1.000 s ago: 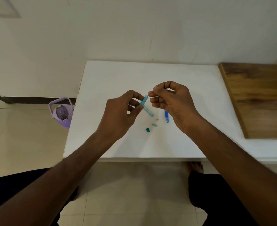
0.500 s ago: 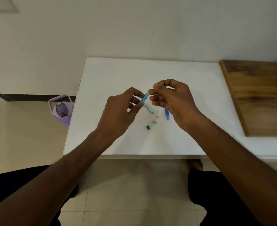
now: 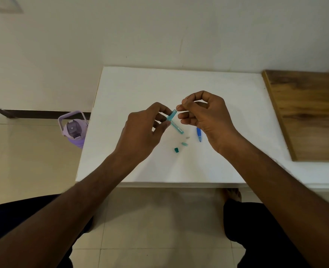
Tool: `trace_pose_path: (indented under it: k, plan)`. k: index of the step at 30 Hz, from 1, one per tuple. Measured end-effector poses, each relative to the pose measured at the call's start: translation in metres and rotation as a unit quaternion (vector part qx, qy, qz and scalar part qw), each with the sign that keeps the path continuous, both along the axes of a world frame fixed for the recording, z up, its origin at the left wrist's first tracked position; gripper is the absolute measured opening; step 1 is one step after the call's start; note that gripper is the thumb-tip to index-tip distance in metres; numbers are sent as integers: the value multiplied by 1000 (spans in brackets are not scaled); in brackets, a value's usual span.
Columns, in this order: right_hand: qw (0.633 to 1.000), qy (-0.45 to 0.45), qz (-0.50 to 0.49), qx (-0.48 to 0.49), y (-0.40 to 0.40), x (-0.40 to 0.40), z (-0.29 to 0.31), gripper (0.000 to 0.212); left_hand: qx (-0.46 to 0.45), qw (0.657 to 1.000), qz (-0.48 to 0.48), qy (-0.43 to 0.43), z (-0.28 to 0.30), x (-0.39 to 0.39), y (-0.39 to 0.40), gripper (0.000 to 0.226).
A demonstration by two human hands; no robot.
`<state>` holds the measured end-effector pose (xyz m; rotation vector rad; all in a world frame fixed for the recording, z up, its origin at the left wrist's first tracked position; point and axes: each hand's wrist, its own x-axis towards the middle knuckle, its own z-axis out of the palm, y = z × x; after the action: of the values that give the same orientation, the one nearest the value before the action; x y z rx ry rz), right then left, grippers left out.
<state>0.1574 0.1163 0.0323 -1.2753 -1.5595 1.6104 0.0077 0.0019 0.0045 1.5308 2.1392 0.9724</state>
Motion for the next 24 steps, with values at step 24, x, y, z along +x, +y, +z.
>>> trace_pose_path:
  k: [24]
  plan:
    - [796,-413,263,355,25,27,-45,13,47,996,6,-80,10,2,0,45]
